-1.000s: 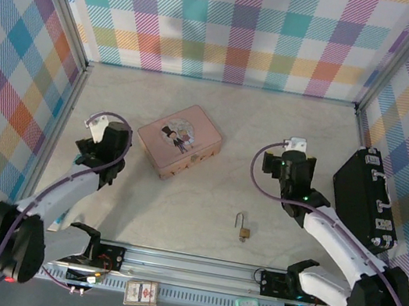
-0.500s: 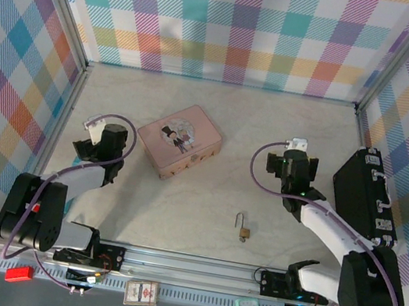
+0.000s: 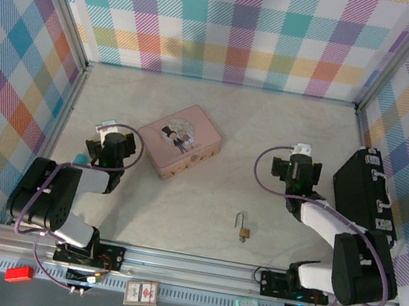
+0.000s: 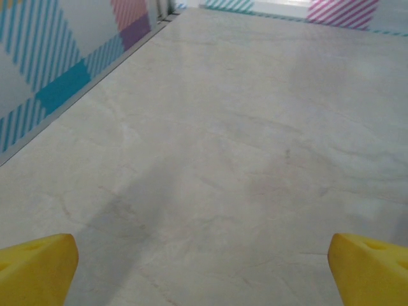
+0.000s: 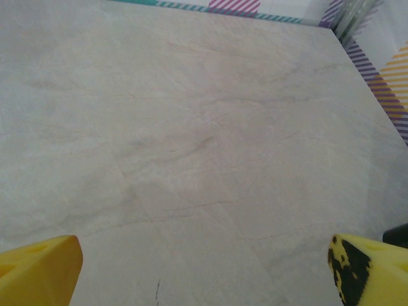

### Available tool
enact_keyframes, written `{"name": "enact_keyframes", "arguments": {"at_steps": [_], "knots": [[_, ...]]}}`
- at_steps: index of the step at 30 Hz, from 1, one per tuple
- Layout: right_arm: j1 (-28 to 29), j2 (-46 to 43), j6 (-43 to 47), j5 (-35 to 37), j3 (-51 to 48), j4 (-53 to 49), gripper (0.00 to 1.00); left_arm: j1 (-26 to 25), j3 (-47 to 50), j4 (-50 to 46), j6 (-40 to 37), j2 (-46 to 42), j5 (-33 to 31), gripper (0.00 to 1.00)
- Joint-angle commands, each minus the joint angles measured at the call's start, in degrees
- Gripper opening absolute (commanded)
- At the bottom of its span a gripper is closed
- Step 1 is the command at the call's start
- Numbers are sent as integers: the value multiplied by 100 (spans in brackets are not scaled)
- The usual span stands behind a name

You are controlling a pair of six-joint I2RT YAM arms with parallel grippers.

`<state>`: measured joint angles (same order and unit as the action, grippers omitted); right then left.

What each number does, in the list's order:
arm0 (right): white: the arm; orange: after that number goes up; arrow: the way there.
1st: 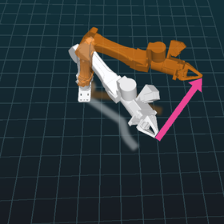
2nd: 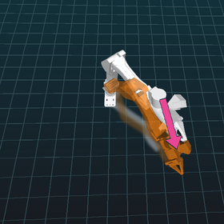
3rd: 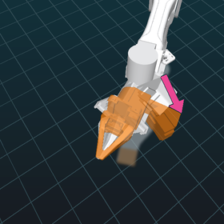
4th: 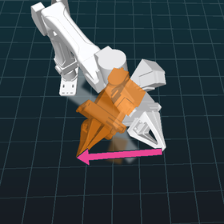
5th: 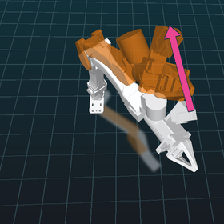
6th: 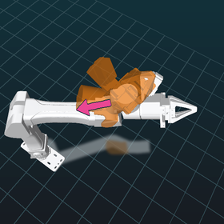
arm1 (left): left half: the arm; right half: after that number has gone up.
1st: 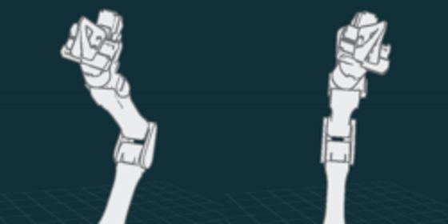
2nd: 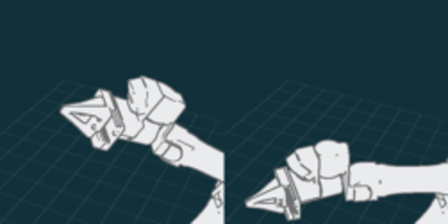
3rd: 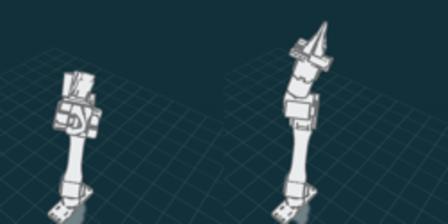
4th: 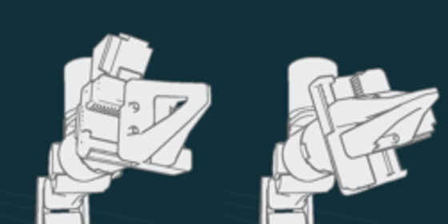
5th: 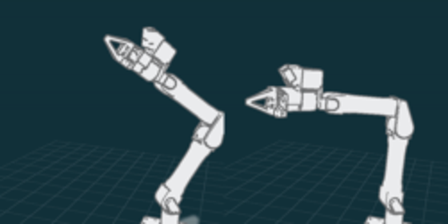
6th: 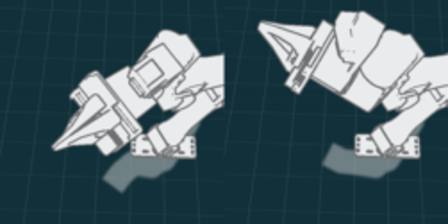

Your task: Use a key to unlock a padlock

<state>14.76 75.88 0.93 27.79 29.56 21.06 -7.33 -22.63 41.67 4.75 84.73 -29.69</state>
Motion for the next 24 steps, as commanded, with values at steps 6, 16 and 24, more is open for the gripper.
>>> {"name": "enact_keyframes", "arguments": {"at_steps": [6, 16, 24], "knots": [[-275, 383, 62, -552, -255, 1203, 99, 54, -5, 836, -488, 544, 1145, 100], [-591, 913, 317, -1258, -452, 2278, 100, 56, 30, 1053, -518, 589, 1119, 100], [-1106, 1318, 60, -2206, -898, 3476, 99, 57, 15, 1014, -498, 579, 1119, 100]]}}
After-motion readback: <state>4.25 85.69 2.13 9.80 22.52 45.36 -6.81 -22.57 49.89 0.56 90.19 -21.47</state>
